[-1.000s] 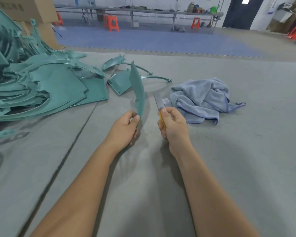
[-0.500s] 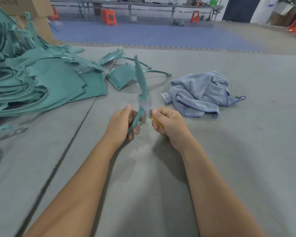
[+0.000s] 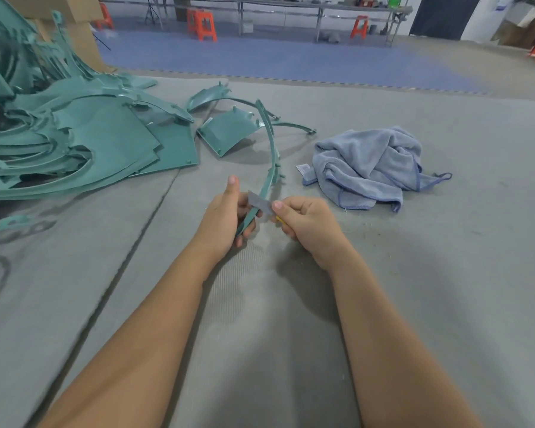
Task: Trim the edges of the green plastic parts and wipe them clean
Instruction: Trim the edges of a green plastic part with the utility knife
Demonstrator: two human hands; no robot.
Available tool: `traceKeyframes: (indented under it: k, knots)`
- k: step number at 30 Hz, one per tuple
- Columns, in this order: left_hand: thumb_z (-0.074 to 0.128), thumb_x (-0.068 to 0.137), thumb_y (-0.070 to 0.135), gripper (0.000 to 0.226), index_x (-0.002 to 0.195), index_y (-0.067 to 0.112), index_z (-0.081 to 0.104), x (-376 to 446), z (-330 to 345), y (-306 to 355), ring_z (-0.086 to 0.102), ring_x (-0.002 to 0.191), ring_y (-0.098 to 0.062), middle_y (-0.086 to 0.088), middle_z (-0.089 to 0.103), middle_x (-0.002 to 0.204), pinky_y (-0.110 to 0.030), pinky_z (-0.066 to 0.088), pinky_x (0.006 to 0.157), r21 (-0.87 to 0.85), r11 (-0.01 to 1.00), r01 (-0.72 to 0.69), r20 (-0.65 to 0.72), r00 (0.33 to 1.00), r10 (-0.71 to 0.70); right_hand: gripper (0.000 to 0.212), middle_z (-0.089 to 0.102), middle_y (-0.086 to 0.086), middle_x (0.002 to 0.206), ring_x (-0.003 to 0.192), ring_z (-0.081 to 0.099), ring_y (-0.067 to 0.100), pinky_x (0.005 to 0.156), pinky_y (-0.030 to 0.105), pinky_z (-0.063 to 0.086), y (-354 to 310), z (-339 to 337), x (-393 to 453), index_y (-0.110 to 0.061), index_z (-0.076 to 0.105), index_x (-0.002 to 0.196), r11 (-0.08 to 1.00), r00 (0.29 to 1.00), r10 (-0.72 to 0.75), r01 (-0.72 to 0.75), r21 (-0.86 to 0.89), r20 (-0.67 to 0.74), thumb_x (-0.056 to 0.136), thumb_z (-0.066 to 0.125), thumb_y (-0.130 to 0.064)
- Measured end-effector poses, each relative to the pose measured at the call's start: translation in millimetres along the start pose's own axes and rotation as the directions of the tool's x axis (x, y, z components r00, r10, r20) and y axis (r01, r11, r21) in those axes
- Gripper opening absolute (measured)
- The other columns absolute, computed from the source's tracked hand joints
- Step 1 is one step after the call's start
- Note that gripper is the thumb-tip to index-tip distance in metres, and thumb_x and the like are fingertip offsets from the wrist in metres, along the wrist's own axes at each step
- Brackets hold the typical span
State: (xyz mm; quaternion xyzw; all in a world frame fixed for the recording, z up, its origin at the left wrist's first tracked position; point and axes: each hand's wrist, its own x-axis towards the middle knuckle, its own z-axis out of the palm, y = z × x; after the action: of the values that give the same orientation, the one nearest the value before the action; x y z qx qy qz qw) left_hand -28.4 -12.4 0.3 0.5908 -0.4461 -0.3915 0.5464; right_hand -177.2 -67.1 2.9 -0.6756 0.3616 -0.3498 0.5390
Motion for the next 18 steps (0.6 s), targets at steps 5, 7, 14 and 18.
traceKeyframes:
  k: [5, 7, 14, 18]
  knots:
    - [0.016, 0.101, 0.053, 0.071, 0.070, 0.011, 0.062, 1.7, -1.1, 2.5, 0.034, 0.033, -0.012, -0.003, 0.045, 0.043, -0.018, 0.029, 0.035, -0.001, 0.998, 0.055, 0.004, 0.998, -0.055, 0.033, 0.039, -0.009, 0.042, 0.045, 0.032, 0.009, 0.047, 0.020, 0.029, 2.1, 1.3, 6.2, -0.016, 0.063, 0.065, 0.998, 0.984, -0.001, 0.011, 0.057, -0.179, 0.097, 0.058, -0.022]
    - [0.027, 0.097, 0.043, 0.055, 0.073, 0.007, 0.062, 0.1, -1.9, 5.0, 0.034, 0.034, -0.013, -0.004, 0.045, 0.044, -0.019, 0.031, 0.037, 0.025, 0.999, 0.046, 0.021, 0.999, -0.046, 0.035, 0.040, -0.008, 0.044, 0.047, 0.032, 0.011, 0.049, 0.023, 0.028, 3.1, 2.8, 8.7, -0.017, 0.061, 0.064, 0.998, 0.969, 0.006, 0.011, 0.066, -0.248, 0.097, 0.058, -0.024]
    - [0.040, 0.089, 0.004, 0.027, 0.083, 0.006, 0.066, -5.7, -2.0, 9.0, 0.039, 0.039, -0.011, -0.003, 0.047, 0.049, -0.022, 0.031, 0.038, 0.082, 0.996, 0.042, 0.062, 0.997, -0.047, 0.032, 0.041, -0.002, 0.043, 0.039, 0.029, 0.006, 0.040, 0.013, 0.023, 2.7, -6.1, 1.3, -0.011, 0.062, 0.068, 0.990, 1.000, -0.004, 0.000, 0.138, 0.030, 0.099, 0.055, -0.020]
    - [0.042, 0.089, 0.004, 0.025, 0.086, 0.002, 0.067, -5.0, -1.8, 7.9, 0.041, 0.043, -0.011, -0.004, 0.047, 0.049, -0.022, 0.031, 0.038, 0.072, 0.997, 0.042, 0.082, 0.995, -0.048, 0.036, 0.039, -0.001, 0.043, 0.041, 0.028, 0.007, 0.042, 0.015, 0.024, 0.8, -0.7, 2.2, -0.013, 0.061, 0.064, 0.999, 1.000, -0.010, 0.009, 0.045, 0.002, 0.099, 0.055, -0.019]
